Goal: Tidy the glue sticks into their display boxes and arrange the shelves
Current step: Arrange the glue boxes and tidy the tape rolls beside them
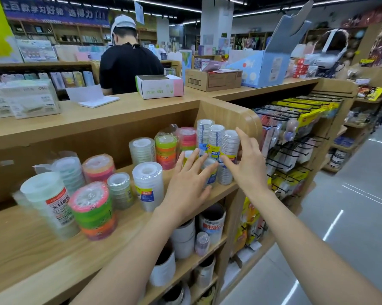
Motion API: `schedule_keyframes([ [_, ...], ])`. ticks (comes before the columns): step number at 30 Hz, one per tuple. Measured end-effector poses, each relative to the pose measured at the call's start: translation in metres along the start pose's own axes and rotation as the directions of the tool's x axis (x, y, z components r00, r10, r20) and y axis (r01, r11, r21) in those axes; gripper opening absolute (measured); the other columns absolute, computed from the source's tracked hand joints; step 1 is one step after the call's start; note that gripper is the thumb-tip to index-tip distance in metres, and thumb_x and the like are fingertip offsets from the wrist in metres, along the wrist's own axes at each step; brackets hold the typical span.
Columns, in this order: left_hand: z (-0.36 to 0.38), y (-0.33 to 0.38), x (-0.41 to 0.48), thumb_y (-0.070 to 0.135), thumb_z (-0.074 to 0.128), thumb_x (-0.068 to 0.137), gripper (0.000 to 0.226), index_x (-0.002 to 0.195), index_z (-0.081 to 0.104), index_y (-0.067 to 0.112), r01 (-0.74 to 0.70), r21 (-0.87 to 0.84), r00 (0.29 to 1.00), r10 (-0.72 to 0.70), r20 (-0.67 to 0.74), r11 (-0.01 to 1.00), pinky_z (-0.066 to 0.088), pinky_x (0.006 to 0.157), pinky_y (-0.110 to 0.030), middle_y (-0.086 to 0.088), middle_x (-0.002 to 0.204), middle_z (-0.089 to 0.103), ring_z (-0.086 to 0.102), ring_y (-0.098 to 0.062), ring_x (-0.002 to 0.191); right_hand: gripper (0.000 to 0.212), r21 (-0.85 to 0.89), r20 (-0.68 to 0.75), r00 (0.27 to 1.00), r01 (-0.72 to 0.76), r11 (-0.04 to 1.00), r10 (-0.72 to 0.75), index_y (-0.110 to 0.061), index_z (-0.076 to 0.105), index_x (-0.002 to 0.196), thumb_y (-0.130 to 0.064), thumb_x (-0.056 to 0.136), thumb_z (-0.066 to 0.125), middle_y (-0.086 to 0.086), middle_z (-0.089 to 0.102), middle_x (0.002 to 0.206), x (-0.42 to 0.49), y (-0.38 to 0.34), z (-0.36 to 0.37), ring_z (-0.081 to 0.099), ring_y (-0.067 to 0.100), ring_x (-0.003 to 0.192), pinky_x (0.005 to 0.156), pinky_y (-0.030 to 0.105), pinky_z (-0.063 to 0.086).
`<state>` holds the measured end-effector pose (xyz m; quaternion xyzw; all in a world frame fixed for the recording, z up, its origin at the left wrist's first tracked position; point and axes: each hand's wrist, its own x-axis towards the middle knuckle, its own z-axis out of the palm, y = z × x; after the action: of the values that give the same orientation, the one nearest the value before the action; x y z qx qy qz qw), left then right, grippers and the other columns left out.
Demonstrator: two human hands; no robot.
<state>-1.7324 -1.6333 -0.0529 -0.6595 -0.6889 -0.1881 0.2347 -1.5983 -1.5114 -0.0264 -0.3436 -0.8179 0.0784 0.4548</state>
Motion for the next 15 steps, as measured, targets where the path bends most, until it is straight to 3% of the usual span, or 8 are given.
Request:
schedule_keyframes([
  [3, -0.002, 0.001, -0.002, 0.033, 0.059, 0.088, 0.06, 0.145, 0.044, 0.024, 0.0, -0.006, 1.0, 0.0, 0.006, 1.0, 0.007, 0.121, -0.051, -0.01, 0.157, 0.034, 0.016, -0.029, 0.15, 0.086, -0.028, -0.014, 1.0, 0.02, 0.999, -0.02, -0.016, 0.029, 0.151, -0.032, 0.082, 0.077, 0.009, 0.045, 0.121, -0.002, -0.001, 0.003, 0.054, 0.024, 0.107, 0.08, 0.034, 0.049],
  [9, -0.013, 0.005, -0.014, 0.029, 0.062, 0.087, 0.054, 0.139, 0.052, 0.019, 0.023, 0.017, 0.998, -0.022, -0.05, 1.0, 0.015, 0.121, -0.049, -0.01, 0.156, 0.036, 0.022, -0.031, 0.148, 0.093, -0.019, -0.07, 0.997, 0.04, 0.999, -0.041, -0.011, 0.022, 0.153, -0.029, 0.08, 0.078, 0.015, 0.038, 0.139, -0.01, -0.001, 0.006, 0.038, 0.027, 0.129, 0.105, 0.037, 0.038],
  [13, -0.03, 0.013, -0.026, 0.019, 0.06, 0.083, 0.037, 0.12, 0.065, 0.016, 0.04, 0.006, 0.962, -0.037, -0.27, 0.999, 0.021, 0.119, -0.047, -0.01, 0.141, 0.052, 0.038, -0.032, 0.138, 0.081, 0.015, -0.18, 0.979, 0.095, 0.995, -0.091, -0.008, 0.033, 0.148, -0.027, 0.082, 0.076, 0.017, 0.039, 0.142, -0.01, -0.008, -0.001, 0.037, 0.03, 0.131, 0.111, 0.042, 0.033],
  [15, -0.04, 0.015, -0.033, 0.019, 0.06, 0.081, 0.035, 0.116, 0.068, 0.017, 0.129, 0.041, 0.923, -0.105, -0.371, 0.991, 0.024, 0.117, -0.049, -0.009, 0.136, 0.056, 0.039, -0.032, 0.135, 0.067, 0.079, -0.215, 0.961, 0.197, 0.977, -0.176, -0.008, 0.041, 0.142, -0.024, 0.084, 0.071, 0.015, 0.042, 0.14, -0.012, -0.019, -0.005, 0.039, 0.029, 0.129, 0.112, 0.035, 0.027],
])
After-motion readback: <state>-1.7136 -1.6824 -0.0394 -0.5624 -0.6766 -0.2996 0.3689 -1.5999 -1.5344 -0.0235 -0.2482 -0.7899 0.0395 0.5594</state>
